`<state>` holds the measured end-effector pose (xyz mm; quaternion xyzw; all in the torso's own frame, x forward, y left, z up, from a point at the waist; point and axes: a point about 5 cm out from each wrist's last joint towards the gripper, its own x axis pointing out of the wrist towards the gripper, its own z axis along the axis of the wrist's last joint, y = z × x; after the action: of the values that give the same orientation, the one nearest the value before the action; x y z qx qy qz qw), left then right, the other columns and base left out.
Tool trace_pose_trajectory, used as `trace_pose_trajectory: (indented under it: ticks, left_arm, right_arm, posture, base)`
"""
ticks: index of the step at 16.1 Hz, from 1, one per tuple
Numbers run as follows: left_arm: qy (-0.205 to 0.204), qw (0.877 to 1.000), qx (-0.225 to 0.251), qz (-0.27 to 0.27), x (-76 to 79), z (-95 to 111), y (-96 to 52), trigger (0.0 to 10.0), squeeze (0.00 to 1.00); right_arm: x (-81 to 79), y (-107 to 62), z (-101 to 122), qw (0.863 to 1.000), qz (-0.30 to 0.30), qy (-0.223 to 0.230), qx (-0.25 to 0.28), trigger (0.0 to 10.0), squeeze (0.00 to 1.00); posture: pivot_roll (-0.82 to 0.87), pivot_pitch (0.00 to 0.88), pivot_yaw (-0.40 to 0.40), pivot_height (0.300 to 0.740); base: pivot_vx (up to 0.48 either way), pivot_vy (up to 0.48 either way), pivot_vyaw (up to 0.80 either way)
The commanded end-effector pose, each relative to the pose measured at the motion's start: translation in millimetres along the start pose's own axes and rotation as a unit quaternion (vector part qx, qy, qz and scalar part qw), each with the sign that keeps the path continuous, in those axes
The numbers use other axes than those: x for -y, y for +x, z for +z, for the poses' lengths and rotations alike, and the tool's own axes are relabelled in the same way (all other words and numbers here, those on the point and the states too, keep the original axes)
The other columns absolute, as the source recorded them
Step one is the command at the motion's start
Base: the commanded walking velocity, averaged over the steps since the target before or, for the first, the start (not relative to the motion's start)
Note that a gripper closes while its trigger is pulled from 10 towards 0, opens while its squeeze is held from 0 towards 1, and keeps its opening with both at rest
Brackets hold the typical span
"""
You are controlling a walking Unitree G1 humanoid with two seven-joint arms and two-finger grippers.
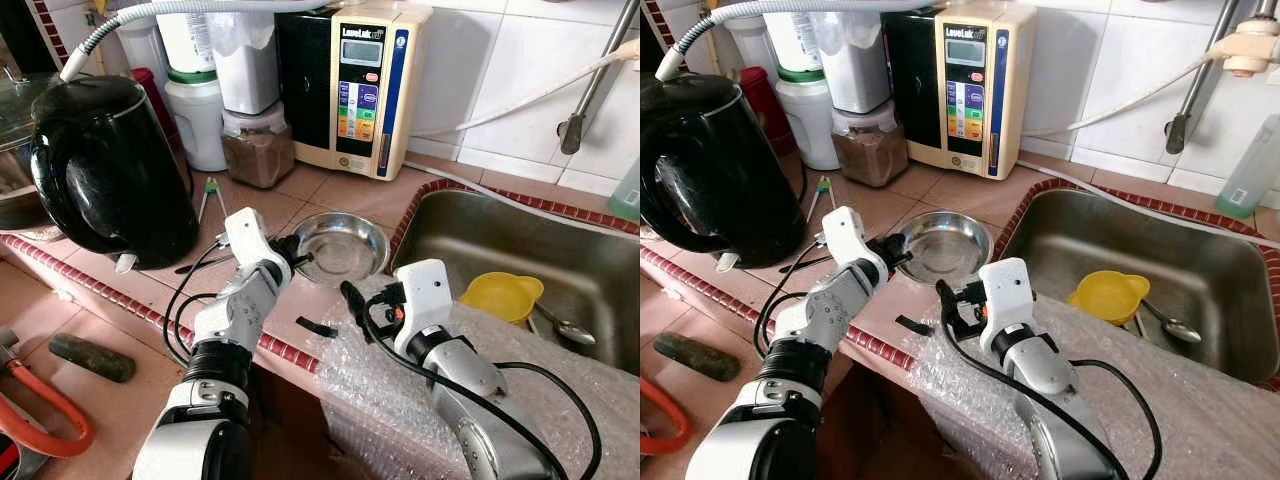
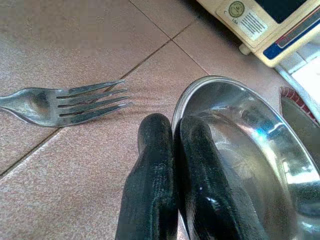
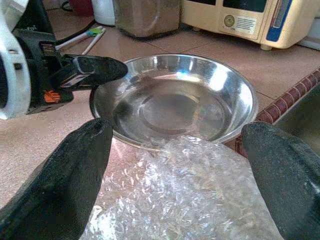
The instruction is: Kitchen organization
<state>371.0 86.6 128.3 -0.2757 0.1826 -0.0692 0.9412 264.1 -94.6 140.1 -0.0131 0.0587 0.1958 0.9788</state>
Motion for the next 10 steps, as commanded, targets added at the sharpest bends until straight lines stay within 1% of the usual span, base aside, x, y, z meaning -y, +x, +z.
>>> trace_pose_trajectory:
  ticks: [1,2,4,5,7,8,10]
  left_arm:
    - [0.015,1.0,-0.002,-0.005,4.9,3.7,0.9,0.0,0.0]
    - [0.021,1.0,-0.009,-0.012,5.9,1.1,1.3,0.0,0.0]
    - [0.025,1.0,-0.005,-0.015,7.5,2.1,1.3,0.0,0.0]
    - [0.034,0.999,-0.001,-0.024,9.9,3.6,1.5,0.0,0.0]
    - [0.092,0.994,0.001,-0.051,15.8,3.7,0.2,0.0,0.0]
    - [0.09,0.994,0.006,-0.055,16.4,4.3,0.0,0.0,0.0]
    - [0.094,0.993,0.038,-0.064,18.8,11.6,-0.9,0.0,0.0]
  right_arm:
    - [-0.8,1.2,1.1,1.0,0.003,0.0,-0.003,10.0,1.0]
    - [0.4,1.0,0.4,1.0,0.002,-0.003,-0.004,10.0,1.0]
    - [-0.1,0.5,0.0,1.0,0.003,-0.004,-0.005,10.0,1.0]
    - [-0.3,0.6,-0.4,1.0,0.004,-0.004,-0.007,10.0,1.0]
    - [-1.8,0.2,-1.3,1.0,0.007,-0.006,-0.009,10.0,1.0]
    - [-1.9,0.2,-1.5,1.0,0.008,-0.007,-0.009,10.0,1.0]
    - [-0.6,0.7,-1.2,1.0,0.006,-0.008,-0.009,10.0,1.0]
  posture:
    - [0.03,0.0,0.051,0.74]
    - [0.03,0.0,0.051,0.74]
    - [0.02,0.0,0.052,0.74]
    - [0.02,0.0,0.052,0.74]
    - [0.02,0.0,0.053,0.74]
    - [0.02,0.0,0.053,0.74]
    - [0.03,0.0,0.052,0.74]
  base:
    - [0.0,0.0,0.0]
    - [0.0,0.0,0.0]
    - [0.0,0.0,0.0]
    - [0.0,0.0,0.0]
    - [0.0,0.0,0.0]
    - [0.0,0.0,0.0]
    - [0.0,0.0,0.0]
